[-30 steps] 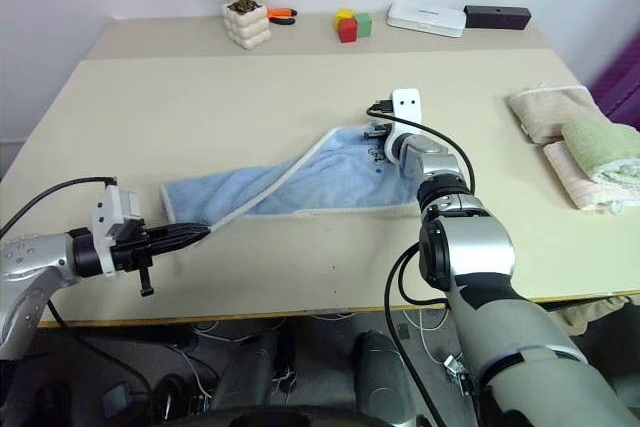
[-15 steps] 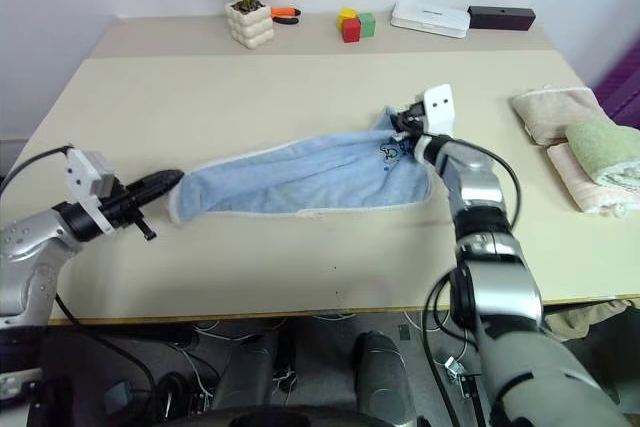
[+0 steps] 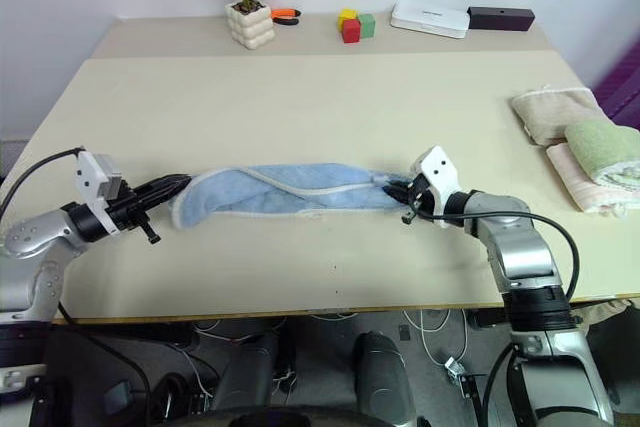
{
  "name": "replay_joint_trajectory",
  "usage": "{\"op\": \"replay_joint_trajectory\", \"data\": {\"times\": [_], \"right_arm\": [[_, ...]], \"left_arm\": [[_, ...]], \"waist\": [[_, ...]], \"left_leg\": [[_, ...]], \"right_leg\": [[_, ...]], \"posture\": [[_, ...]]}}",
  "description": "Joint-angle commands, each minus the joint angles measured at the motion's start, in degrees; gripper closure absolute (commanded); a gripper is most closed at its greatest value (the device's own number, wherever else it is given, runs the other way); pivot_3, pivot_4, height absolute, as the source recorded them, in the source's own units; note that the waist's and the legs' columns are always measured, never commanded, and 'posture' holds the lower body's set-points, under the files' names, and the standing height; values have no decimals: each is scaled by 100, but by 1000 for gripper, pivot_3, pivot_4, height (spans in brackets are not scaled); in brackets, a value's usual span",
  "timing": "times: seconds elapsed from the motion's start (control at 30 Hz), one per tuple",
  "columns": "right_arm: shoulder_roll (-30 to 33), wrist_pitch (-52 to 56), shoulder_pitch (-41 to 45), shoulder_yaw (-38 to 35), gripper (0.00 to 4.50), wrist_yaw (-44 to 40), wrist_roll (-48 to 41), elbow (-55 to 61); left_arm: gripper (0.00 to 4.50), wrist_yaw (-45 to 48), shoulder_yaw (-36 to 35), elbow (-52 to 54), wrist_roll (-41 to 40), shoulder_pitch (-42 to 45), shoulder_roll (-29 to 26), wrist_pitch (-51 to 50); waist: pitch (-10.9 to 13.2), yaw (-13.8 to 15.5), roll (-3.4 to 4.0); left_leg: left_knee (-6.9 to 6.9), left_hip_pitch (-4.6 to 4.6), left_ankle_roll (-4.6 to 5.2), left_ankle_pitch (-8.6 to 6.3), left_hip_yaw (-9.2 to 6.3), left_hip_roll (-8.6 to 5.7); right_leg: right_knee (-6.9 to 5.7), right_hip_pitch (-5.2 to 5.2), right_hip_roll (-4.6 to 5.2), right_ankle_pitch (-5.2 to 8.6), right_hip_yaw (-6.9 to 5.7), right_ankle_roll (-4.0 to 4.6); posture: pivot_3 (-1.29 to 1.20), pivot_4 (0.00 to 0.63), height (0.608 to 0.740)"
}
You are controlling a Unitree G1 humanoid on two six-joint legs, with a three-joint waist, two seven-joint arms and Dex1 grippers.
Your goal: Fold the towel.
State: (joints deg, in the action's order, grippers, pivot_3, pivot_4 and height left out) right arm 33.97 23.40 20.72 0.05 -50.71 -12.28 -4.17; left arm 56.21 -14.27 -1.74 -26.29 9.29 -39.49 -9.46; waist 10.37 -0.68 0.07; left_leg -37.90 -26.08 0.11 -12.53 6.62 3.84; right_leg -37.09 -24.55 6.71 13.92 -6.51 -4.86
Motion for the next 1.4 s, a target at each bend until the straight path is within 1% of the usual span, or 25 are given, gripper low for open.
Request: {"op": "replay_joint_trajectory", "data": {"times": [0.03,0.1,0.13,0.33,0.47,0.67,0.77,0.87,0.97,1.03,1.1,1.3,1.4], "right_arm": [[82,-46,88,17,3134,60,60,101],[174,-84,82,60,2096,54,146,137],[263,-17,114,36,1650,-38,105,158],[771,-103,490,-20,1650,-353,69,116],[1044,105,811,63,1650,-728,-43,60],[1131,-158,1186,384,1650,-1162,193,-361],[1063,-303,1628,616,1650,-1345,385,-1002],[1044,-446,1855,752,1650,-1586,453,-1359],[996,-252,2061,779,2437,-1880,331,-1550],[1006,-66,2108,796,3324,-2116,231,-1539],[1013,84,2129,792,4428,-2279,166,-1511],[966,14,2185,683,4471,-2367,124,-1574],[920,-121,2252,553,4471,-2261,86,-1720]], "left_arm": [[4500,39,-26,74,41,91,-90,77],[4500,45,-24,84,54,89,-89,75],[4500,50,-20,96,59,83,-85,61],[4500,31,20,194,83,28,-38,27],[4500,-5,56,231,96,20,-12,32],[4500,-33,100,258,71,34,7,30],[4500,-60,117,289,65,24,16,38],[4500,-86,117,350,67,-29,19,41],[4500,-113,99,421,51,-91,16,24],[4500,-131,76,464,32,-143,7,9],[4500,-154,57,505,24,-198,-4,-2],[4500,-188,21,510,32,-253,-30,26],[4500,-298,15,197,211,-51,-19,241]], "waist": [[-1,3,-1],[-1,5,-1],[-1,7,-1],[0,2,-1],[0,9,-1],[0,6,-1],[0,-4,-1],[0,3,-1],[0,2,-1],[0,6,-1],[0,1,-1],[0,6,-1],[0,8,-1]], "left_leg": [[0,0,0,0,-1,0],[0,0,0,0,0,0],[0,0,0,0,-1,0],[-2,0,1,0,-1,-1],[-1,0,1,-1,-2,0],[-2,0,2,-1,-1,0],[-3,0,2,-1,2,-1],[-3,0,2,-1,3,-1],[-3,0,2,-1,3,0],[-3,-1,2,-1,3,0],[-3,0,2,-1,4,0],[-3,-1,2,-1,4,0],[-3,-1,2,-1,3,0]], "right_leg": [[0,0,0,0,0,0],[0,0,0,0,0,0],[0,0,0,0,0,0],[0,0,1,0,0,0],[1,0,0,0,0,0],[1,0,1,0,0,0],[0,0,1,0,0,0],[0,0,1,0,0,0],[0,0,1,0,0,0],[0,0,1,0,0,0],[0,0,1,0,0,0],[0,0,2,0,0,0],[0,-1,1,0,-1,0]], "posture": [[0,150,740],[0,150,740],[0,150,740],[0,150,740],[0,150,740],[0,150,740],[0,150,740],[0,150,740],[0,150,740],[0,150,740],[0,150,740],[0,150,740],[0,150,740]]}}
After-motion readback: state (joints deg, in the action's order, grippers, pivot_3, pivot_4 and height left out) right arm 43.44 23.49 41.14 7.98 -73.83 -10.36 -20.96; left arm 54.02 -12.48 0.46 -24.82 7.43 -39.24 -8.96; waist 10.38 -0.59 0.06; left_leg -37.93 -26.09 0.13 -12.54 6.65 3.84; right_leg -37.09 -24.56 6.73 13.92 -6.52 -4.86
